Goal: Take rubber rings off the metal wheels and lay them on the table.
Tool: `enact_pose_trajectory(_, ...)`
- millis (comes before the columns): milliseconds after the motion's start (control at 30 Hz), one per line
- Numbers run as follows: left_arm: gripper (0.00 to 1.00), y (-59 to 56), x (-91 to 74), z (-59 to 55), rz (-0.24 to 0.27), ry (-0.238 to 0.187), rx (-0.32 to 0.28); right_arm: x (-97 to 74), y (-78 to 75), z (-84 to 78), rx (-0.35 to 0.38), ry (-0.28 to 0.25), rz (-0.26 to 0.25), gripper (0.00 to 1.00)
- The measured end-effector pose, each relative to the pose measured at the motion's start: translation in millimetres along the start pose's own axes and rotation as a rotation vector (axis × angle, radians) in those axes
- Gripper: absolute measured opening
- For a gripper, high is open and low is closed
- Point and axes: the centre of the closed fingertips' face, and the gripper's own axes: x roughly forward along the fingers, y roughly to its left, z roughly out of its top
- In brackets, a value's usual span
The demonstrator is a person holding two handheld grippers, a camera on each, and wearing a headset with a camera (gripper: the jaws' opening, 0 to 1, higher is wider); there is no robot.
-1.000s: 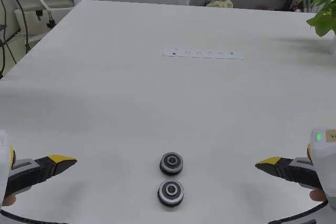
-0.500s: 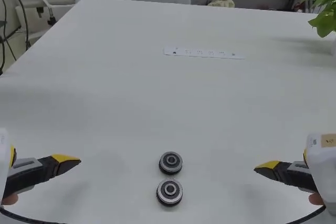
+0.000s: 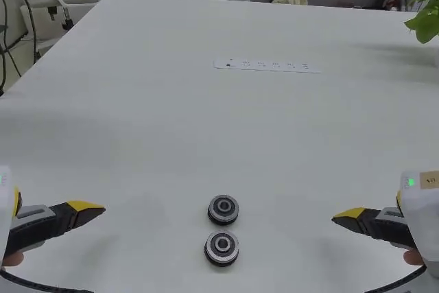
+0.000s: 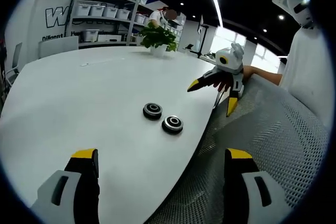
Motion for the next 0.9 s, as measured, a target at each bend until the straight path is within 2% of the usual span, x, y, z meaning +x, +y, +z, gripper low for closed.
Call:
enact_pose_trajectory(800, 0.97, -1.4, 0.4, -0.7, -0.006, 0.006, -0.002, 0.3, -1.0, -2.3, 0.005, 0.009, -0.003, 0.99)
enact_pose_trajectory(900, 0.97, -1.8, 0.4, -0.5, -0.008, 0.006, -0.001, -0.1, -0.2, -2.4, -0.002, 0.012, 0.001, 0.94)
